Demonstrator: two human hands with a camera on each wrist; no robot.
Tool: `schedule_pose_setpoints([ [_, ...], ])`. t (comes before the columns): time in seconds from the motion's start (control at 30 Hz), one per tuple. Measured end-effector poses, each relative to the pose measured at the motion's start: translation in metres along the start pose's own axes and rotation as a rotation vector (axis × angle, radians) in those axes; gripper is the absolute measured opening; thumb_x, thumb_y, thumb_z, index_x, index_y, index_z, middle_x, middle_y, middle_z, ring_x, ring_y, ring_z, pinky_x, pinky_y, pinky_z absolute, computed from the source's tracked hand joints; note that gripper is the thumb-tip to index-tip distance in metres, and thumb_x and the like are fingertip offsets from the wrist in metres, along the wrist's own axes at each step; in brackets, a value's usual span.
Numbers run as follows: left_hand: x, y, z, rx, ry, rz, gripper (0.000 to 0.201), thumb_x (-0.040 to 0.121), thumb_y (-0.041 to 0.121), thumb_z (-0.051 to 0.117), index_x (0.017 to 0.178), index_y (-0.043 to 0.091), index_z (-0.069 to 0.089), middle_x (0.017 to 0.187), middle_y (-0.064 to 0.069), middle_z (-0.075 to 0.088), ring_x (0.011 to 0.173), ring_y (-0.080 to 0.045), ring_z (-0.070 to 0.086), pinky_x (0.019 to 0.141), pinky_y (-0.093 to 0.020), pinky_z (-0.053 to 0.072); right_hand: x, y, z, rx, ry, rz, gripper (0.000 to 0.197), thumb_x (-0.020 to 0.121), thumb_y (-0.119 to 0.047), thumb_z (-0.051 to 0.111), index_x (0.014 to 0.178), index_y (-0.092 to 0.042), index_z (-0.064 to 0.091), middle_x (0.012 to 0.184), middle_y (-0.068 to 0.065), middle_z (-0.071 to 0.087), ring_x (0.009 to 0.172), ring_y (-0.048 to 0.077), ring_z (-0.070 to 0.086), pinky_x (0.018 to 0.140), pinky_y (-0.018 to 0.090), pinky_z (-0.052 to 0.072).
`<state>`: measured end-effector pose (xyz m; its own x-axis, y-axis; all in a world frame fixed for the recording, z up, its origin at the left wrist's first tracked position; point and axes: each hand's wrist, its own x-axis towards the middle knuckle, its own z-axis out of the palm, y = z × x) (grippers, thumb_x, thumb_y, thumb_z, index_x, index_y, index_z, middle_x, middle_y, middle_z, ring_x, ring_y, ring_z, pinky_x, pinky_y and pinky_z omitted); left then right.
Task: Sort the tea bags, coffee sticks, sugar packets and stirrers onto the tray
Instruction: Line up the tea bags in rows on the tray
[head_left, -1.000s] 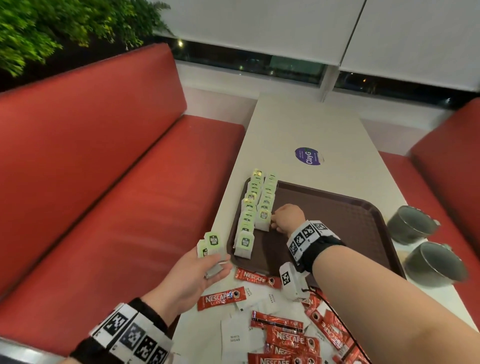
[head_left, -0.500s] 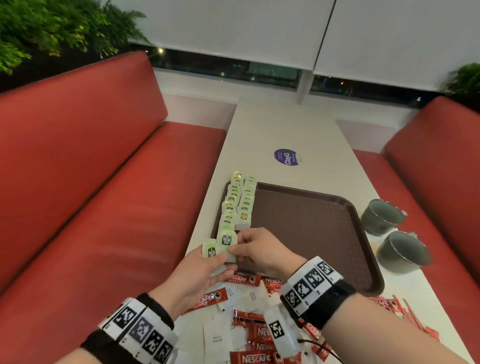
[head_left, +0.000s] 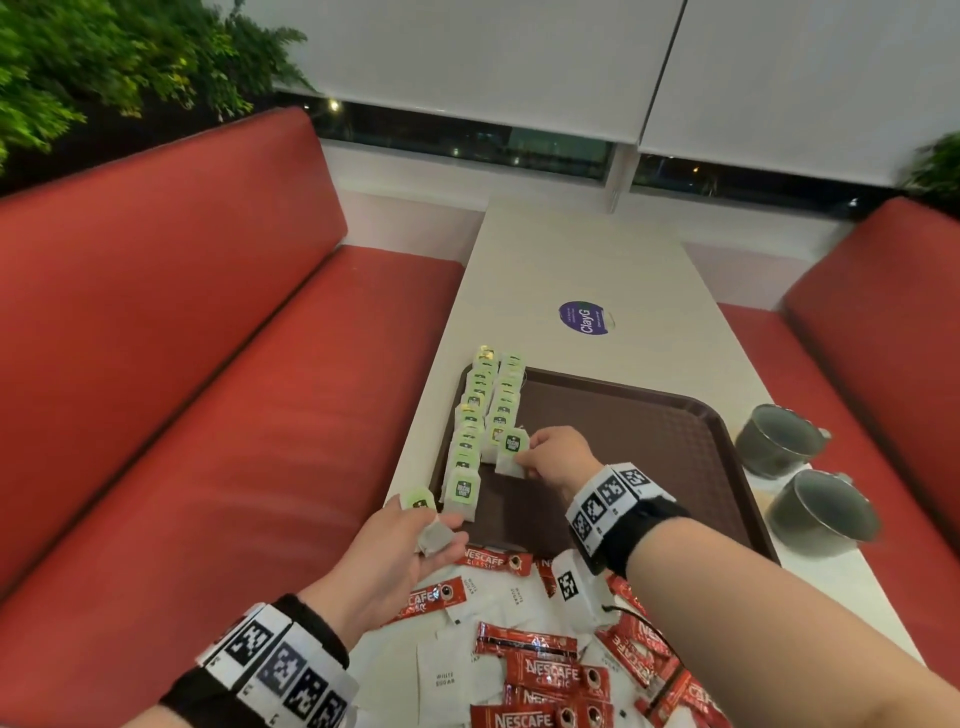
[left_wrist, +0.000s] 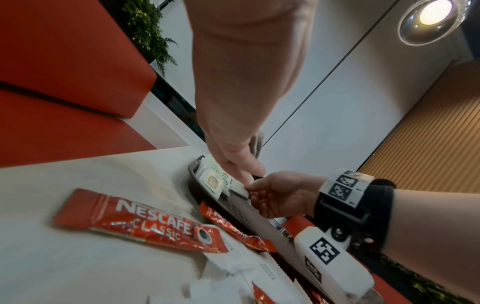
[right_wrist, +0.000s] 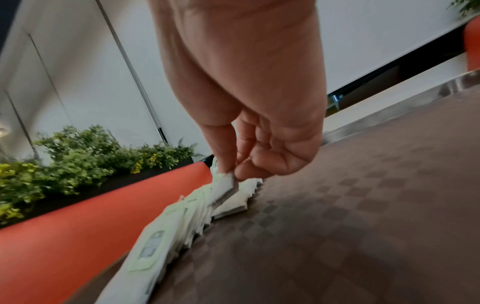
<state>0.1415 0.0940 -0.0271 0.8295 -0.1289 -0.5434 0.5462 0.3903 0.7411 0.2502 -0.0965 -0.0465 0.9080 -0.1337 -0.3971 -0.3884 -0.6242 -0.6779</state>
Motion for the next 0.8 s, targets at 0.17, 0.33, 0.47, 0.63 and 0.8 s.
schedule_pose_setpoints([
  [0.17,-0.002,0.001,-0.015,0.062,0.027,0.018,0.028,0.098,0.007,0.045,0.124,0.014,0.04,0.112,-0.018,0.064,0.101,-0.03,0.065,0.083,-0.037,0.056,0.021,-0.011,0.01,-0.088,-0.173,0.138,0.008,0.092,-0.015,0.058,0.089,-0.008,0.058,0.07,0.005,0.056,0.068,0.02,0.049,0.059,0.026,0.038],
  [0.33,0.0,0.0,-0.026,0.061,0.052,0.055,0.023,0.097,0.005,0.049,0.118,0.012,0.048,0.11,-0.019,0.065,0.099,-0.028,0.066,0.074,-0.031,0.058,0.03,-0.017,0.018,-0.12,-0.186,0.194,0.018,0.093,-0.015,0.057,0.077,-0.01,0.052,0.063,0.002,0.055,0.056,0.014,0.047,0.058,0.024,0.041],
  [0.47,0.0,0.0,-0.03,0.005,0.047,0.039,0.014,0.097,0.002,0.045,0.105,0.011,0.052,0.113,-0.02,0.061,0.103,-0.031,0.063,0.079,-0.036,0.057,0.032,-0.019,0.019,-0.102,-0.167,0.22,0.021,0.094,-0.015,0.057,0.074,-0.011,0.049,0.065,0.002,0.054,0.058,0.013,0.048,0.057,0.022,0.041],
  [0.63,0.004,-0.001,-0.031,-0.029,0.035,0.023,0.025,0.097,-0.004,0.035,0.114,0.007,0.049,0.12,-0.022,0.056,0.108,-0.033,0.06,0.084,-0.039,0.055,0.027,-0.018,0.016,-0.106,-0.045,0.143,0.023,0.089,-0.015,0.064,0.072,-0.011,0.05,0.069,0.007,0.06,0.067,0.02,0.057,0.072,0.031,0.053],
  [0.8,0.003,0.0,-0.021,0.021,-0.014,0.025,0.034,0.097,-0.005,0.041,0.126,0.014,0.04,0.121,-0.016,0.054,0.107,-0.03,0.061,0.082,-0.034,0.056,-0.004,-0.012,0.013,0.012,0.131,-0.137,0.01,0.084,-0.02,0.066,0.082,-0.011,0.063,0.082,0.006,0.067,0.077,0.021,0.064,0.072,0.034,0.054],
])
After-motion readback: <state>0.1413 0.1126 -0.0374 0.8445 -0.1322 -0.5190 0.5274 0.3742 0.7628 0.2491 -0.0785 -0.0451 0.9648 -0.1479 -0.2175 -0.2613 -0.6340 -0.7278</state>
